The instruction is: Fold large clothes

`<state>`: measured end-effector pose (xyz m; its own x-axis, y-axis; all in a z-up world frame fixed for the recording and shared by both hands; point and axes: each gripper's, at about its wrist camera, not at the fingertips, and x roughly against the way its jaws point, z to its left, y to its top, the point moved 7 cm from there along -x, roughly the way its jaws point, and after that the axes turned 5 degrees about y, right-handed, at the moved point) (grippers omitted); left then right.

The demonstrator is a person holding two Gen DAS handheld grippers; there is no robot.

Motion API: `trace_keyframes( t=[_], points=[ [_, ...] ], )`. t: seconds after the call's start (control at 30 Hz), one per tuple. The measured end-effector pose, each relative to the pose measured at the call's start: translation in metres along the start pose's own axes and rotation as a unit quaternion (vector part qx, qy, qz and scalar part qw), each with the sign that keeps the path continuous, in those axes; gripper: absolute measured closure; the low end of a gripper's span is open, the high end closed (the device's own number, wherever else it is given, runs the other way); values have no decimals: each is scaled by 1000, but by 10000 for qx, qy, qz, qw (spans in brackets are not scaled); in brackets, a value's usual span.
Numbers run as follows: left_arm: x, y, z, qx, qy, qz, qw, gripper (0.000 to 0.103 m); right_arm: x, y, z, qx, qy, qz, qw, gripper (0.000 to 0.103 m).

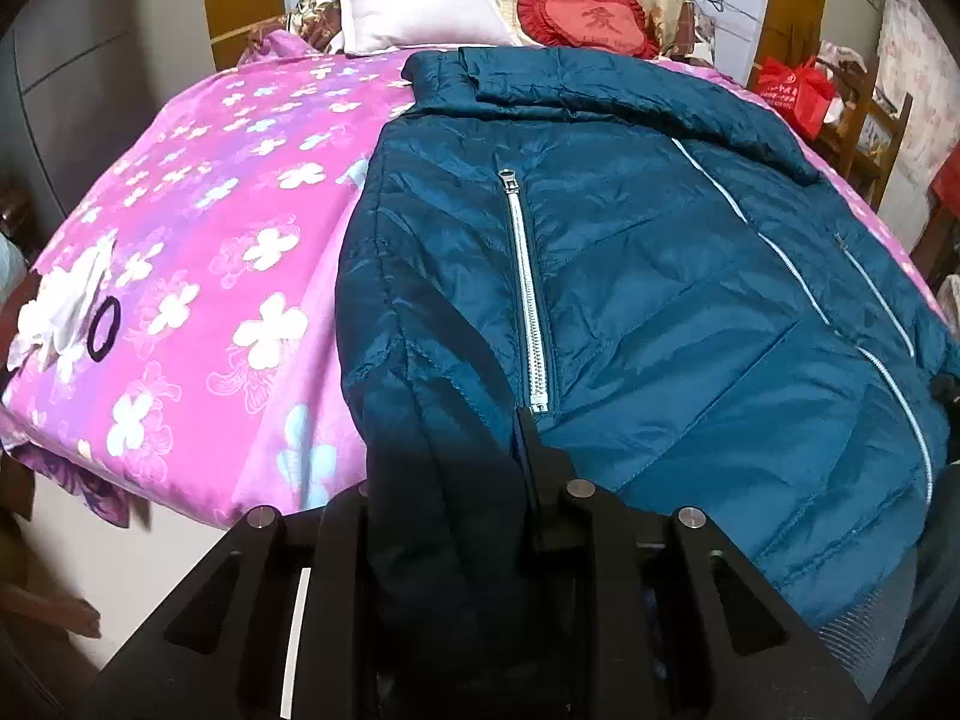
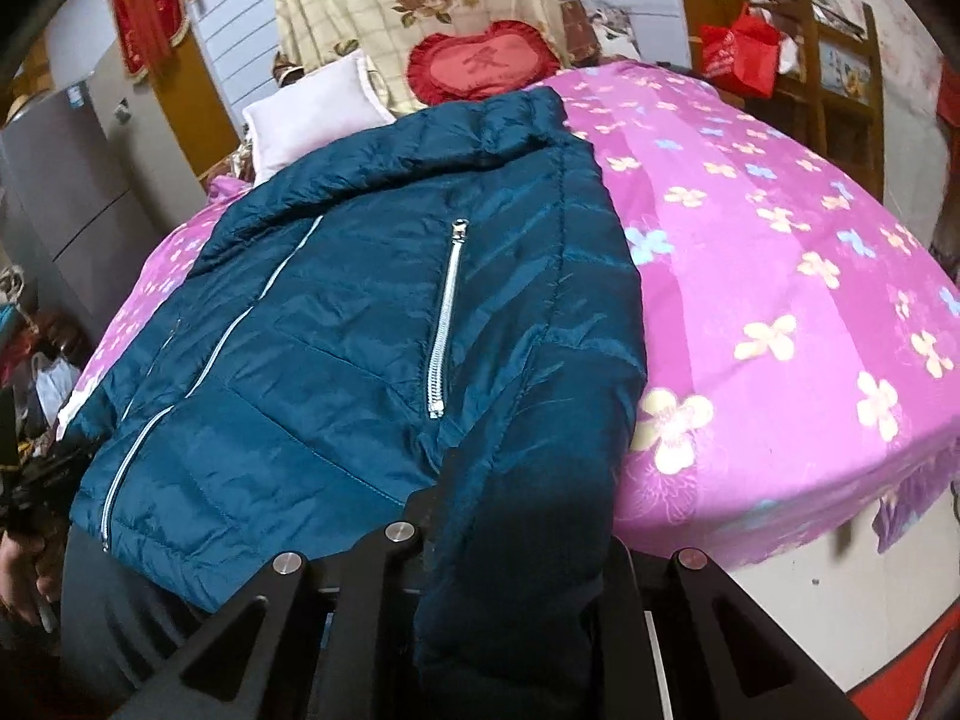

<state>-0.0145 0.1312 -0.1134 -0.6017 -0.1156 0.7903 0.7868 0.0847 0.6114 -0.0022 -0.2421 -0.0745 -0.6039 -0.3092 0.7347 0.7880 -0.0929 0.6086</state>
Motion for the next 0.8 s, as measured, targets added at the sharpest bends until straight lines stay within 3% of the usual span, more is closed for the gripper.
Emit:
trace_keyframes(
  t=[0.33, 0.8],
  points=[
    [-1, -1, -2, 10, 86, 6, 10000, 81, -6, -2, -6, -218, -232, 155, 9994, 81],
    [-1, -2, -2, 17, 110, 8, 9999, 81, -2, -1, -3, -187, -176, 15, 9997, 80]
  ],
)
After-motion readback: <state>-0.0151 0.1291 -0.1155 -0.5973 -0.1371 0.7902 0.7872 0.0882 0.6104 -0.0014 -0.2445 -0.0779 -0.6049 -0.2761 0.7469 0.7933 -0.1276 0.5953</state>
